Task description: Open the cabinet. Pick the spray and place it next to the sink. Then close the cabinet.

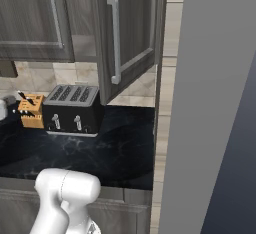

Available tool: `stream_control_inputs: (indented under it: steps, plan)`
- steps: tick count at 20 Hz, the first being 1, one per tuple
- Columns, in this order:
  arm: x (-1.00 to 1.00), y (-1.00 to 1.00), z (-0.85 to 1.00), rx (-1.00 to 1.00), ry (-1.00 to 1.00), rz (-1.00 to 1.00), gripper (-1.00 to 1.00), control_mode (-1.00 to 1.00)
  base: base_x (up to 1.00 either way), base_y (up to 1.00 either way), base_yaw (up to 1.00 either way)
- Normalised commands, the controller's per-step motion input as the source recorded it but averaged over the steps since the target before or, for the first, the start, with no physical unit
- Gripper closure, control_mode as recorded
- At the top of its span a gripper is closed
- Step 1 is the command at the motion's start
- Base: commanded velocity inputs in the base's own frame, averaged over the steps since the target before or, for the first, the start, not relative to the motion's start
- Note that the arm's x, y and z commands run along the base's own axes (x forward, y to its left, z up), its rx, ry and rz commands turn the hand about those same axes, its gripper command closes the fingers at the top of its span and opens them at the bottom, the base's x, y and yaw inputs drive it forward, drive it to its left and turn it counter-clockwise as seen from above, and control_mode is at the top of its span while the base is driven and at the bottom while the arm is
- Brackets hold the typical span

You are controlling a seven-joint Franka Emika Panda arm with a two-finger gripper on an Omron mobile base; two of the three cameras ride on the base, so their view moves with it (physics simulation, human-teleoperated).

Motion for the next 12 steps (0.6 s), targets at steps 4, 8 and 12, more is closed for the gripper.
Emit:
stream_control_inputs:
  steps: [4, 8, 12]
  plan:
    - [-0.91, -0.27, 0.19, 0.05, -0.13, -0.22, -1.00, -1.00, 0.00, 0.00, 0.00]
    - [-0.33, -0.34, 0.12, 0.00, -0.15, -0.10, -1.00, -1.00, 0.00, 0.00, 0.00]
    - [-0.02, -0.65, 0.00, 0.00, -0.07, 0.00, -1.00, -1.00, 0.00, 0.00, 0.00]
